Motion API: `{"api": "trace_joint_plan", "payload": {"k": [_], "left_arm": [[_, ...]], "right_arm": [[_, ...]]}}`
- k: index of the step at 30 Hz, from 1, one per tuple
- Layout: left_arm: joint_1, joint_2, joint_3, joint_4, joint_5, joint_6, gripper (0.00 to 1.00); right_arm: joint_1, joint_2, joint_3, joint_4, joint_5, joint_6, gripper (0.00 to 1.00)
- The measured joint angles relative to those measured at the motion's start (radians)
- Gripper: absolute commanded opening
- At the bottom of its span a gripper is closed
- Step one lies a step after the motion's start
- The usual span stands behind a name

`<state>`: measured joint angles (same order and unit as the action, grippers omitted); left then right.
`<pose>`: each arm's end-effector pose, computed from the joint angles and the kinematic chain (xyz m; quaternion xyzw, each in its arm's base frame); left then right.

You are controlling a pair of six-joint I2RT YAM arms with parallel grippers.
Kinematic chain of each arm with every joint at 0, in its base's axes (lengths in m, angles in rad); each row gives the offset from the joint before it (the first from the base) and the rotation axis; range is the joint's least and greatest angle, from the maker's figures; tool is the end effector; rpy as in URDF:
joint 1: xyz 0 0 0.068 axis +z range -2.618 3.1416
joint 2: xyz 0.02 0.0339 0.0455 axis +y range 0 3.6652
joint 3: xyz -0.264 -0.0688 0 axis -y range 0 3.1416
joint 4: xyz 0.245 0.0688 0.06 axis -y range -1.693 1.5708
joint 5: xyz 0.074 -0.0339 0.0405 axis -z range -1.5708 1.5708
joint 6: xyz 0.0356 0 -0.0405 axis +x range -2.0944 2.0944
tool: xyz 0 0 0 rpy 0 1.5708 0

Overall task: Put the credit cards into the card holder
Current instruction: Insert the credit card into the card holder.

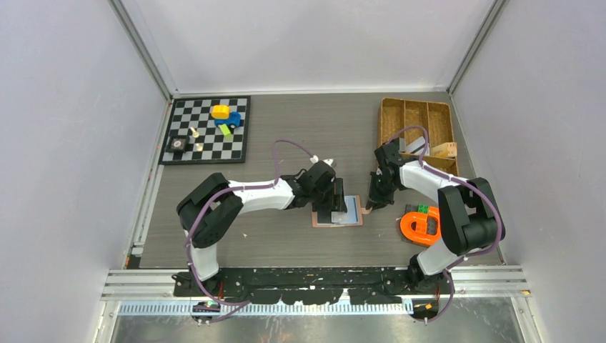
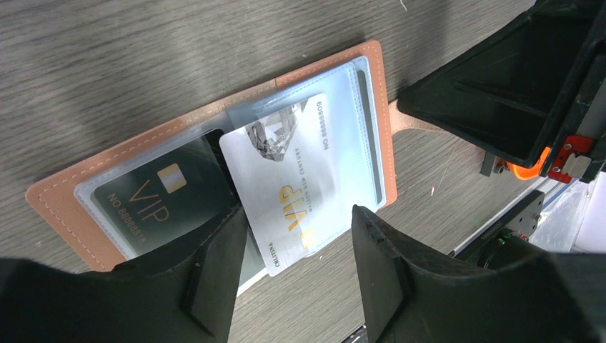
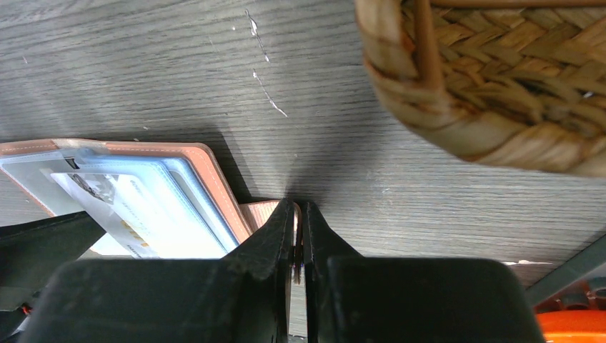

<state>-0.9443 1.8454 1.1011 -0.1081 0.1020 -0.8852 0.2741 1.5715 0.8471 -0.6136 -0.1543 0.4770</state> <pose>0.2225 -0.3136 0.1634 0.0455 0.9340 -0.3073 0.1763 0.2571 0.0780 0.1538 0.0914 0.9861 0.1137 0.0796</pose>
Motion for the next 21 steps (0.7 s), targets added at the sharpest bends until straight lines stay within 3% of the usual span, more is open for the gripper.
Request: {"api": "trace_joint_plan", "payload": {"k": [21], "left_arm": [[-0.025,-0.005,0.007,-0.032,0.034,-0.004,0.56]], "right_arm": [[0.005,0.000,0.000,0.000,0.005,0.000,0.01]]}}
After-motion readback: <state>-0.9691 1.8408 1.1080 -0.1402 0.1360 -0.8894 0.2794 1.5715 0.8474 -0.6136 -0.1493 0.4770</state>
